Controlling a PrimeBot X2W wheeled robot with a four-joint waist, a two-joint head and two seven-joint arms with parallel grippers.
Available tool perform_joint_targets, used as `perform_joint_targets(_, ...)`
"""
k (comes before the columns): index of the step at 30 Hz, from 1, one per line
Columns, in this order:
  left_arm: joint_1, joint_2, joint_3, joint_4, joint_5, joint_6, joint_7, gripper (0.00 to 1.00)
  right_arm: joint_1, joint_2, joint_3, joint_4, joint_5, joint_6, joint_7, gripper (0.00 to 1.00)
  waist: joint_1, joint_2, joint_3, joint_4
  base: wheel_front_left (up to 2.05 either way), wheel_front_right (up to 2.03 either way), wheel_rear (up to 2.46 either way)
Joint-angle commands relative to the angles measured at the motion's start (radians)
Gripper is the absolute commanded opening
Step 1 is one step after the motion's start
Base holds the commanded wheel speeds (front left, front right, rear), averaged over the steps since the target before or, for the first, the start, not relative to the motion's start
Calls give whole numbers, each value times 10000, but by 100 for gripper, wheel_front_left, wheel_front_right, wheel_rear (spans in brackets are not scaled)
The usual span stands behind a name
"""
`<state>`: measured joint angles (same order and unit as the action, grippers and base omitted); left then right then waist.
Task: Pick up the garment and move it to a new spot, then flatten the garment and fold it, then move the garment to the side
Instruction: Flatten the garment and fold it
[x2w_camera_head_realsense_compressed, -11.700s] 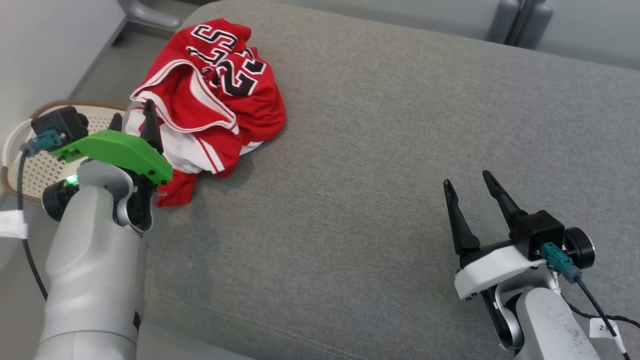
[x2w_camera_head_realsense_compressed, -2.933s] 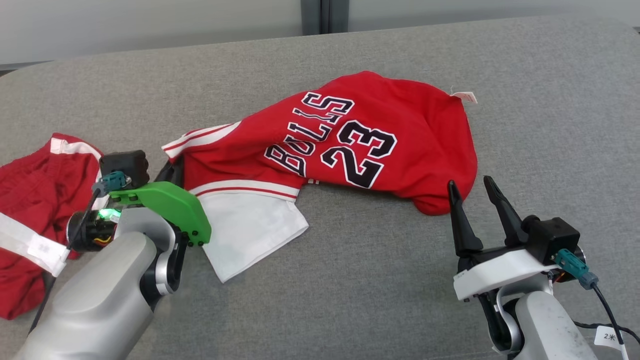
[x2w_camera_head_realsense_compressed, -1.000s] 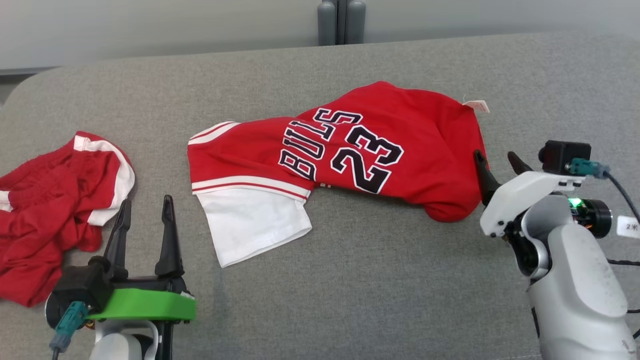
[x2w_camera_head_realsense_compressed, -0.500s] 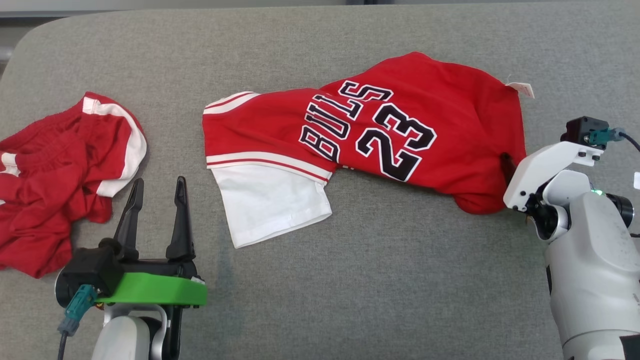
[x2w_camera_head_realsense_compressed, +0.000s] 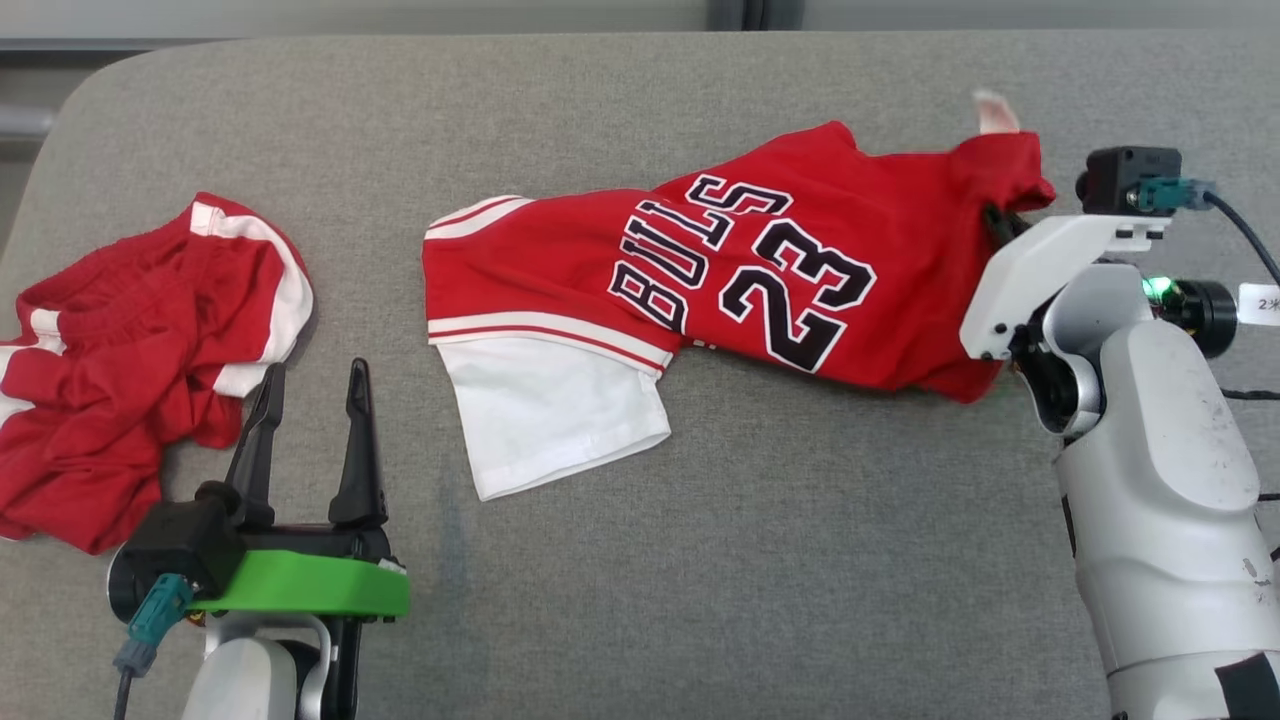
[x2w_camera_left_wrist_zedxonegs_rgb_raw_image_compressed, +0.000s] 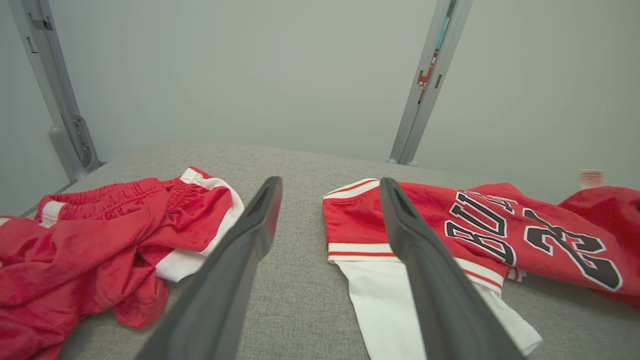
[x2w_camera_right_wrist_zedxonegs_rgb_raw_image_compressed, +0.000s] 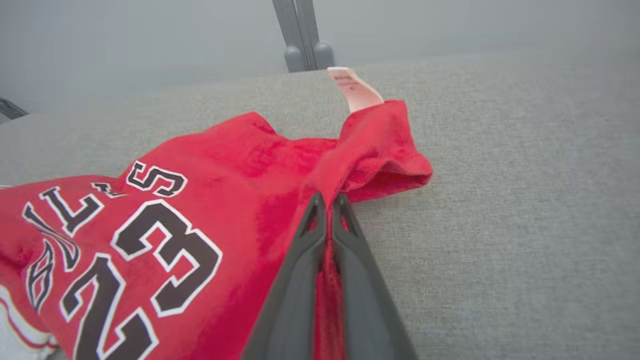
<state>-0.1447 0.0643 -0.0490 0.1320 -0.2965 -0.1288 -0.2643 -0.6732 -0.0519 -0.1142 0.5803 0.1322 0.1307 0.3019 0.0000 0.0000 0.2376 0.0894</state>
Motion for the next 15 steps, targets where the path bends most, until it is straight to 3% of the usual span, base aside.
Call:
perform_joint_targets(1,150,41,70,-8,64,-24,-1,100,329,-29,316,-621,190,0,48,0,0,0,-250,-161,0,0,0)
perform_joint_targets(11,385,29,258,-68,105,-25,-1,100,2136,-223,1833,-6647,1111,0,1451,0,0,0,-693,-514,0,0,0)
perform_joint_targets(15,438,10,287,-125,123,-25,0,100,2688,-185,2075,-8398,1259,0,1934,0,0,0,-688,-591,0,0,0)
